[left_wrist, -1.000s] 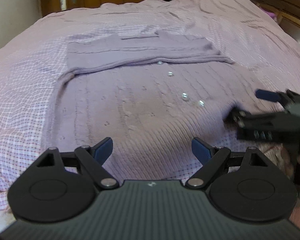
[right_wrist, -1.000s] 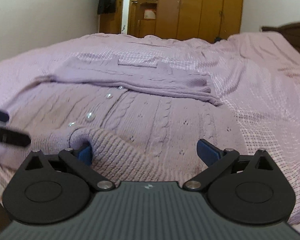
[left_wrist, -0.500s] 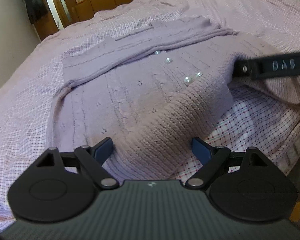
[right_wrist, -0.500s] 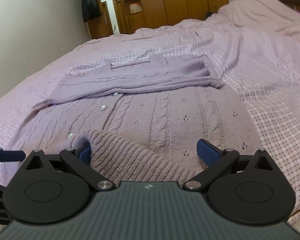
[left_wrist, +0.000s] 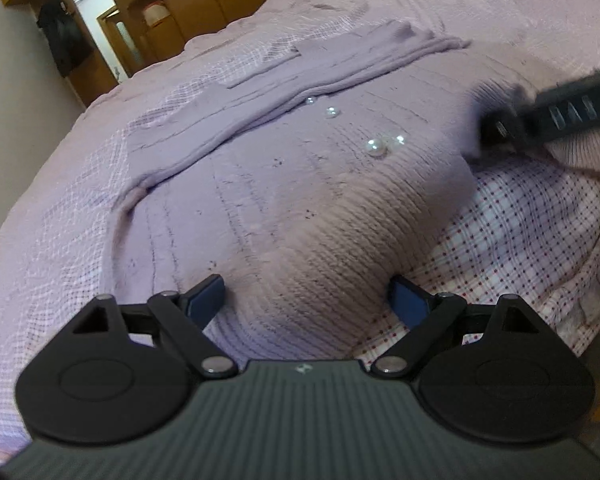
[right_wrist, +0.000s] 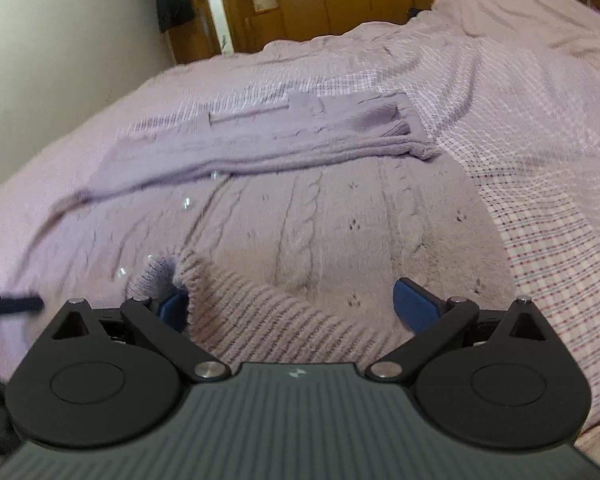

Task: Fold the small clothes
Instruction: 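Grasp the hem with both tools and fold it up over the sleeves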

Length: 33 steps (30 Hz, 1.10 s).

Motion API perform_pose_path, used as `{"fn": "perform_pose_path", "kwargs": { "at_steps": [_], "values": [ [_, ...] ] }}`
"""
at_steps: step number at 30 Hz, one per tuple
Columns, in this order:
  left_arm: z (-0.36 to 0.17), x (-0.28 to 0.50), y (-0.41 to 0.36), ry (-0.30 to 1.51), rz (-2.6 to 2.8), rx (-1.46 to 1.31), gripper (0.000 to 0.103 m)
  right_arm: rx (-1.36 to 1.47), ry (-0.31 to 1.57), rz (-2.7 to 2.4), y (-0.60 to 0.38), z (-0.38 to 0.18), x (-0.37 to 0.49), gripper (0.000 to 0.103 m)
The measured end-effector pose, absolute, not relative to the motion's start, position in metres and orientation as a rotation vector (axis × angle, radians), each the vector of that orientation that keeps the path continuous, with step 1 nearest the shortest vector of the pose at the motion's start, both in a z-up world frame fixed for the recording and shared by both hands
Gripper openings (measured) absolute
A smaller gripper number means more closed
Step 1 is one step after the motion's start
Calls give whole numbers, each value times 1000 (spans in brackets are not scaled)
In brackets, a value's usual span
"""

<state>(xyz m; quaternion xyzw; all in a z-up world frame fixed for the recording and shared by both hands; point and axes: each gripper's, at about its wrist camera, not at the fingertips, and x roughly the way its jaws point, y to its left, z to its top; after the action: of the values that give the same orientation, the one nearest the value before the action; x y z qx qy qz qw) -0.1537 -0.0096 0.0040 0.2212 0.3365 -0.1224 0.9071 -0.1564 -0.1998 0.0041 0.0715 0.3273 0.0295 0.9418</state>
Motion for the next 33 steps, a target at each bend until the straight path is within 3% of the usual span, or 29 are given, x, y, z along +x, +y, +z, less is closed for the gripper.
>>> {"fn": "perform_pose_path", "kwargs": {
  "at_steps": [7,10,11,13,14,15,16,18,21,33],
  "values": [
    [14,-153,2,611,-205,412,90,-18,676,53,-184,-2,-174,102],
    [12,-148,-1,604,-223,419,89,-25,658,46,-183,-4,-175,96],
    [10,-148,-3,600,-234,428,83,-21,653,39,-183,-5,-174,90],
    [8,-146,-8,598,-249,433,63,-16,647,22,-185,-5,-172,77],
    [8,-146,-9,602,-268,421,54,-13,643,18,-187,-4,-171,66],
    [8,-146,-10,604,-293,404,31,-6,637,21,-188,-3,-170,54],
    [9,-146,-11,606,-325,384,22,12,636,33,-190,-1,-169,47],
    [13,-147,-13,592,-335,392,14,67,636,64,-194,2,-166,26],
    [22,-143,-13,565,-341,368,14,90,618,76,-194,7,-162,16],
    [68,-106,-5,485,-315,158,14,170,507,108,-201,43,-133,15]
  ]
}}
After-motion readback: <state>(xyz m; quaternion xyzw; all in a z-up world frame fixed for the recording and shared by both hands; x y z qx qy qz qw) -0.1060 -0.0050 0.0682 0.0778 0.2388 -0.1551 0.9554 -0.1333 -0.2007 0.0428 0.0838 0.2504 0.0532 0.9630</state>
